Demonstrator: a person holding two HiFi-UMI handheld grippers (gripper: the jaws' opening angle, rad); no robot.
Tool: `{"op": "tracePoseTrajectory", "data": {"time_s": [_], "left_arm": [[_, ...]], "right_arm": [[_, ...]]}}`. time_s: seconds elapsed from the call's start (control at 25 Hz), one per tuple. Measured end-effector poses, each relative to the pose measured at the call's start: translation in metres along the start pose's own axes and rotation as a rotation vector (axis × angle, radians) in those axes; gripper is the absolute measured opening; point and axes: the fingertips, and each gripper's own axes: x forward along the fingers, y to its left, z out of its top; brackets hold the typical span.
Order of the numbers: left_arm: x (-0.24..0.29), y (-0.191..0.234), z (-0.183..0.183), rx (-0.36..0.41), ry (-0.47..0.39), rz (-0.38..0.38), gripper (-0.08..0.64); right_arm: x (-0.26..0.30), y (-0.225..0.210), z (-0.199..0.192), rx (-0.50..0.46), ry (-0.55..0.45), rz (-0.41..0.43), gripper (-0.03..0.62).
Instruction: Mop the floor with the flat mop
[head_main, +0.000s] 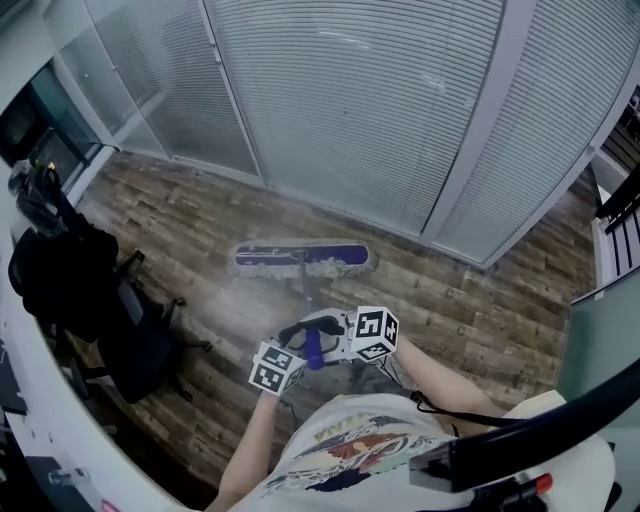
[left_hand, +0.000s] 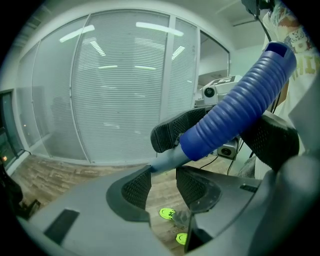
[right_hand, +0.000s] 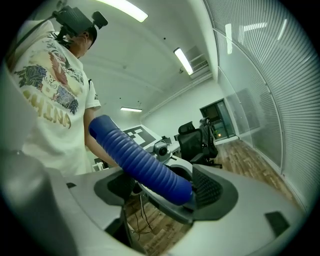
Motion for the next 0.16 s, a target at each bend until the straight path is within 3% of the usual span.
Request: {"op": "tracePoseTrajectory", "data": {"time_s": [0.16], "left_arm": [[-0.01, -0.002, -0.019, 0.035, 0.005, 0.004, 0.143]], "right_arm": [[0.014, 0.012, -0.01, -0.008, -0.002, -0.011, 0.322]]}}
